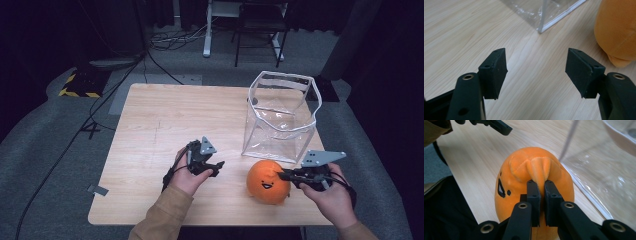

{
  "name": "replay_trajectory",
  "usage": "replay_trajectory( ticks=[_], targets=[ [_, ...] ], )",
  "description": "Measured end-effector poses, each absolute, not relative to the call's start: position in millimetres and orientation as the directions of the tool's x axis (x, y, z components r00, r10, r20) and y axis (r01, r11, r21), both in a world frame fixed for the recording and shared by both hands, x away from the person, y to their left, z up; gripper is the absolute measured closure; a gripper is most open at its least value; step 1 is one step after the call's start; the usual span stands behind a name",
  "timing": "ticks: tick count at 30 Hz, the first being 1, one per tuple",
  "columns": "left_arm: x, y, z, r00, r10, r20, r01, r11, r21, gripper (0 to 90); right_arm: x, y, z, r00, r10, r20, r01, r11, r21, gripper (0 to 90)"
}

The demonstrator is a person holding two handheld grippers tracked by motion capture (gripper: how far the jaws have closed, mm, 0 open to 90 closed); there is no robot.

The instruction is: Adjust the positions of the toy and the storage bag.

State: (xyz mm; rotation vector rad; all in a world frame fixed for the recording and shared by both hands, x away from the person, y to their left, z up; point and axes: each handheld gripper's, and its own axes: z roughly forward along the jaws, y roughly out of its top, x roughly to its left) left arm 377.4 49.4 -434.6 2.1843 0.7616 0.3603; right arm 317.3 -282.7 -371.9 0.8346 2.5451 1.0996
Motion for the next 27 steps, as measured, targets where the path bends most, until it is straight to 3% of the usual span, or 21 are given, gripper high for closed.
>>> replay_trajectory(
  ticks=[7,18,21,24,27],
  targets=[
    [391,17,-436,0.817,0.576,-0.004,0.371,-0.521,0.769,40.1,305,-317,-372,-0.743,0.669,-0.005,0.452,0.508,0.733,84.7],
    [428,-18,-450,0.784,0.621,-0.012,0.345,-0.419,0.84,43.4,292,-344,-382,-0.691,0.723,0.015,0.502,0.464,0.73,84.6],
    [436,-31,-454,0.786,0.618,0.032,0.333,-0.466,0.82,43.9,290,-349,-384,-0.685,0.729,0.018,0.508,0.46,0.729,84.5],
    [443,-38,-454,0.784,0.62,0.034,0.338,-0.472,0.814,55.9,290,-352,-385,-0.681,0.732,0.022,0.511,0.454,0.73,84.5],
    [444,-40,-452,0.796,0.605,-0.001,0.364,-0.477,0.8,83.9,290,-354,-386,-0.679,0.733,0.026,0.513,0.449,0.732,84.5]
  ],
)
